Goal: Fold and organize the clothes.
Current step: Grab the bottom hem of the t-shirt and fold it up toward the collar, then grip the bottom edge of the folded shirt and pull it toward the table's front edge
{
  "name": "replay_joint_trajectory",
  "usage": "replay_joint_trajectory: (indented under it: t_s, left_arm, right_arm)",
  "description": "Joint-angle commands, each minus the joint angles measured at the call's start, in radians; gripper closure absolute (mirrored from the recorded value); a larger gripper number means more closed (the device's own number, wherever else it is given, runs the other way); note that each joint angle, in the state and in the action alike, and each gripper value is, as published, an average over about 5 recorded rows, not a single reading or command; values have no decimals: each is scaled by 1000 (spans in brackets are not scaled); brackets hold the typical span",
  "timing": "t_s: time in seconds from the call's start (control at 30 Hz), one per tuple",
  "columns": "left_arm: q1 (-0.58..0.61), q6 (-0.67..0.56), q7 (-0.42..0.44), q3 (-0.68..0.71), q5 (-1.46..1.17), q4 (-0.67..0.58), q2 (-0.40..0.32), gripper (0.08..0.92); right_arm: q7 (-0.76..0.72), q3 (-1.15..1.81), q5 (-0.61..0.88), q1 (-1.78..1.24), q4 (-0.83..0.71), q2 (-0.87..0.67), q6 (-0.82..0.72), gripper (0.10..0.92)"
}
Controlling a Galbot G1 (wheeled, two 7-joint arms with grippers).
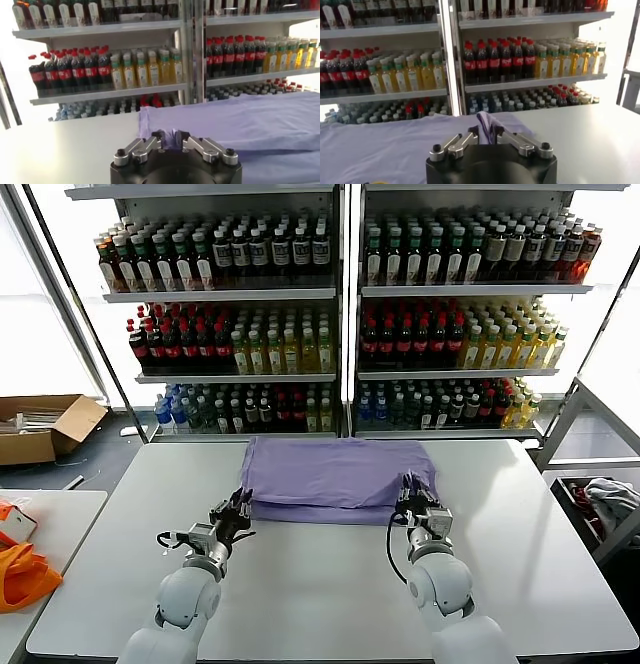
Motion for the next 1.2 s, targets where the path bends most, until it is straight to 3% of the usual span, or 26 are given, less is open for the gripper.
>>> replay_joint_trajectory:
  t_s: [0.03,0.43,0.57,1.2]
  left_arm:
    - [16,6,-15,-4,3,-41,-1,642]
    - [74,65,-17,-26,24,-81,10,286]
    - [79,83,-18,-26,24,-81,12,198]
    - [36,111,-26,-6,-5,-16,22,177]
  right_arm:
    - [47,5,91,12,18,14,0,573]
    - [76,41,6,-136,144,-57,-131,240]
    - [86,64,6,-146,154,-67,-153,205]
    - [108,85,-30,-129,73,-69,-191,203]
